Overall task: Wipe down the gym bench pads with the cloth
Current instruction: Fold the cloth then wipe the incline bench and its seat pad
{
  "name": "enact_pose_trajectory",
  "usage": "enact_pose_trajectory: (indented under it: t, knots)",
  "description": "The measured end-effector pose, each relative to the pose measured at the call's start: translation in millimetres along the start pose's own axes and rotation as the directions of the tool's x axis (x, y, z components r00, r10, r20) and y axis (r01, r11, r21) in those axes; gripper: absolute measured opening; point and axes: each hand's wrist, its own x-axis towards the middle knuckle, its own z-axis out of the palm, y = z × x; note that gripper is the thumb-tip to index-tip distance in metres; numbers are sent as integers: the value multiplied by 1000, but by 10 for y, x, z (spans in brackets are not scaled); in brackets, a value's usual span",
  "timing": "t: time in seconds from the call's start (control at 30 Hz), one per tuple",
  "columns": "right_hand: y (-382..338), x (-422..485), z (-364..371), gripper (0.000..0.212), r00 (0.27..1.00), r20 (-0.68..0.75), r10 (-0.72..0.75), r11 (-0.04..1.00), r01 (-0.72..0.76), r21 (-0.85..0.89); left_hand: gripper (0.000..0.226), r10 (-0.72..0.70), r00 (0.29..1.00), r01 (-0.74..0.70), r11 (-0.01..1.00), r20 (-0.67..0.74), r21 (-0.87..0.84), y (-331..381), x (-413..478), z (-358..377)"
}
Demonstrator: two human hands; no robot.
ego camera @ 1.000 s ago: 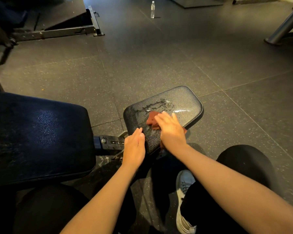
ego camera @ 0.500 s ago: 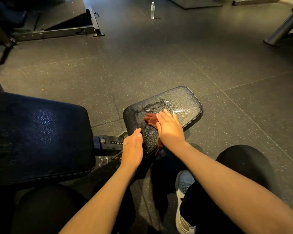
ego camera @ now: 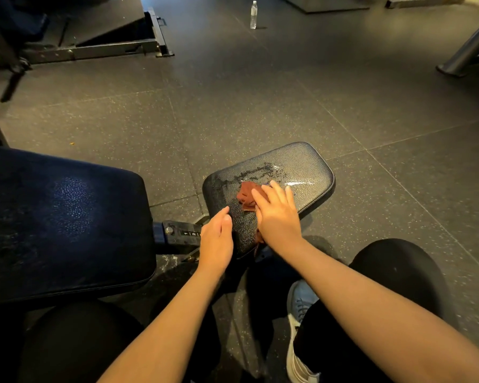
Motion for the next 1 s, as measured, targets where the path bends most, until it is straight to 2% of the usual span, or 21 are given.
enact_pose_trajectory:
  t: [0.1,0.2,0.4,0.47,0.53,0.63,0.7,0.8,0.93,1.0]
  knots:
    - [-219,-214,5,44,992,86,-92,995,90,31,52,53,999,-53,999,-2,-6,39,6,21]
    - [-297,-318,22,42,968,174,-182,982,167,93,41,35,999,-35,999,12,-28,21,13,37]
    - [-359,-413,-127,36,994,85,-67,997,64,38,40,7,1000,-6,999,21,-44,46,-82,-36]
    - [-372,-438,-119,33,992,109,-58,998,56,26,40,26,1000,-26,999,12,-34,62,-128,-48]
    - [-383,-424,-91,36,991,137,0,995,-14,103,40,38,999,-38,998,4,-51,84,-161,-65]
    - [-441,-317,-149,39,961,254,112,878,-215,427,43,34,999,-34,994,-1,-106,136,-210,-130]
    - [-487,-238,-212,38,951,279,136,783,-275,558,45,29,1000,-29,989,-2,-145,184,-240,-189]
    - [-549,-172,-248,36,955,241,176,717,-292,633,47,-12,998,0,977,-59,-213,214,-261,-253]
    - [-605,-140,-265,36,902,374,213,582,-425,693,45,-86,992,38,899,-91,-436,245,-367,-268]
    - [-602,-128,-290,38,897,386,217,582,-436,686,43,-80,991,21,885,-109,-464,250,-393,-286]
